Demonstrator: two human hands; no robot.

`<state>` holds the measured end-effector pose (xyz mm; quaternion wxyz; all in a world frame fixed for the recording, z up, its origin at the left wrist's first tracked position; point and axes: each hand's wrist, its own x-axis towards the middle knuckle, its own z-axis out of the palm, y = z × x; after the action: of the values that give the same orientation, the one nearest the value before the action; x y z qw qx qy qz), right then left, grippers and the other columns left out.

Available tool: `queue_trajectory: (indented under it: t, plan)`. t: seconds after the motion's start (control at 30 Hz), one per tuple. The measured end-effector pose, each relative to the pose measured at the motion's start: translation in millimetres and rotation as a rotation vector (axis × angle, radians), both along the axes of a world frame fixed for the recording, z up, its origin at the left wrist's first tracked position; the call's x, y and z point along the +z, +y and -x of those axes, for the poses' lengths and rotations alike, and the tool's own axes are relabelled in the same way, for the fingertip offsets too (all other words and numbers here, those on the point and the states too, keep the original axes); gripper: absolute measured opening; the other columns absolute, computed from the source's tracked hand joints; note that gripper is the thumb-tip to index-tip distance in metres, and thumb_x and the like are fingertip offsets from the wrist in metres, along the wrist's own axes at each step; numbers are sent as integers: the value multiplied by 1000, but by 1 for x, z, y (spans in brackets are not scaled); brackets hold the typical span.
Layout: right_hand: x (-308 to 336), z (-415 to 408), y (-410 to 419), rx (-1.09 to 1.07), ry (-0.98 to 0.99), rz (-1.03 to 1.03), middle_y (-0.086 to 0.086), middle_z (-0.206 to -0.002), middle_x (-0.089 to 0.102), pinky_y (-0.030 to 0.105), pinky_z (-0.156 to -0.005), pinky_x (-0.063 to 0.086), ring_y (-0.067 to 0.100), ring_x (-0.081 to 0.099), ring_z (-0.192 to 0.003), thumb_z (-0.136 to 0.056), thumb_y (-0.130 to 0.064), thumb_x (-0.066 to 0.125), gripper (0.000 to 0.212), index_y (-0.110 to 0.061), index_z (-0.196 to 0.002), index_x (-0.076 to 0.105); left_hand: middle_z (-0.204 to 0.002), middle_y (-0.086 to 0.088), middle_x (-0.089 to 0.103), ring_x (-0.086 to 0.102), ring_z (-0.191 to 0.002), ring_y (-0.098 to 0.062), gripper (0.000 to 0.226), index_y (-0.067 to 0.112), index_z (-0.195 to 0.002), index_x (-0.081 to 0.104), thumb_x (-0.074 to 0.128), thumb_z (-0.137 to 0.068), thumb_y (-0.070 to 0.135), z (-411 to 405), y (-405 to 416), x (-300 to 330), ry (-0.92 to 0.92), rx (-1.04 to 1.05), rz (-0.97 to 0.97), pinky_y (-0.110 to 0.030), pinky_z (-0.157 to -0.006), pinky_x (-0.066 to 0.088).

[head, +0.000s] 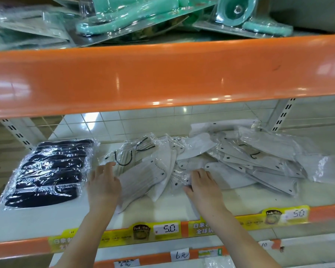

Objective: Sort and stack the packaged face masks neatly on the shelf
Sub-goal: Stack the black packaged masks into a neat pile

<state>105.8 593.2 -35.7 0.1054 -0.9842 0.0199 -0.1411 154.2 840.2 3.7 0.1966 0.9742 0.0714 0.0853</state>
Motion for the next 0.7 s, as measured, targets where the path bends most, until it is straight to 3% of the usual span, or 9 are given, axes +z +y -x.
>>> queue_trajectory:
  t: [0.17,0.23,0.3,0.37,0.47,0.53,0.6,0.67,0.7]
  plan:
    - [10,-6,-2,-53,12,0,5,-59,56,20,-40,38,23,59,-53,-19,-2,91,52,-9,-60,60,-119,-7,61,52,-111,-28,31,16,-119,61,50,-90,7,21,-34,5,-17,-190,157,-38,-89,40]
    - [27,-5,-4,-65,52,-4,6,-72,61,25,-47,38,25,62,-66,-52,-10,88,36,-9,-75,61,-116,2,62,55,-108,-21,26,22,-116,62,46,-96,15,29,-47,6,68,-258,228,-34,-87,43]
    - [36,-6,-6,-115,107,-94,7,-95,63,30,-62,33,27,60,-90,-93,-23,54,12,-12,-98,55,-114,8,62,57,-106,-16,24,26,-113,63,47,-97,18,37,-58,5,105,-336,267,-32,-87,45]
    - [39,-2,-6,-133,142,-194,9,-98,63,32,-64,30,30,58,-94,-100,-27,38,19,-13,-103,51,-113,9,64,59,-104,-14,24,26,-111,64,49,-96,16,42,-66,3,117,-411,346,-30,-89,46]
    - [51,7,2,-129,26,-293,13,-87,62,36,-61,30,34,57,-86,-97,-23,42,12,-15,-88,45,-114,8,65,59,-98,-3,23,23,-116,62,50,-97,17,47,-77,6,155,-474,513,-17,-87,46]
    - [57,12,10,-97,-97,-385,12,-69,54,36,-56,29,36,55,-71,-93,-17,48,15,-16,-79,41,-116,5,64,59,-98,3,30,19,-124,56,50,-97,30,50,-85,12,202,-490,679,-10,-85,45]
    - [64,18,18,-59,-242,-443,2,-61,45,30,-52,28,35,53,-59,-87,-18,50,13,-15,-75,46,-116,-1,65,63,-101,-8,50,19,-127,53,45,-87,48,53,-93,22,306,-465,981,-26,-89,51]
    - [73,24,28,18,-240,-527,-4,-68,54,27,-55,34,23,57,-65,-85,-29,48,15,-16,-83,56,-107,-7,69,67,-97,-18,49,18,-116,59,43,-83,50,55,-97,32,380,-434,1287,-38,-83,55]
    - [77,26,33,72,-191,-553,-6,-77,59,27,-61,38,17,58,-74,-85,-34,46,23,-17,-91,60,-99,-9,70,68,-91,-20,46,13,-107,62,43,-85,48,56,-97,38,390,-428,1397,-38,-77,56]
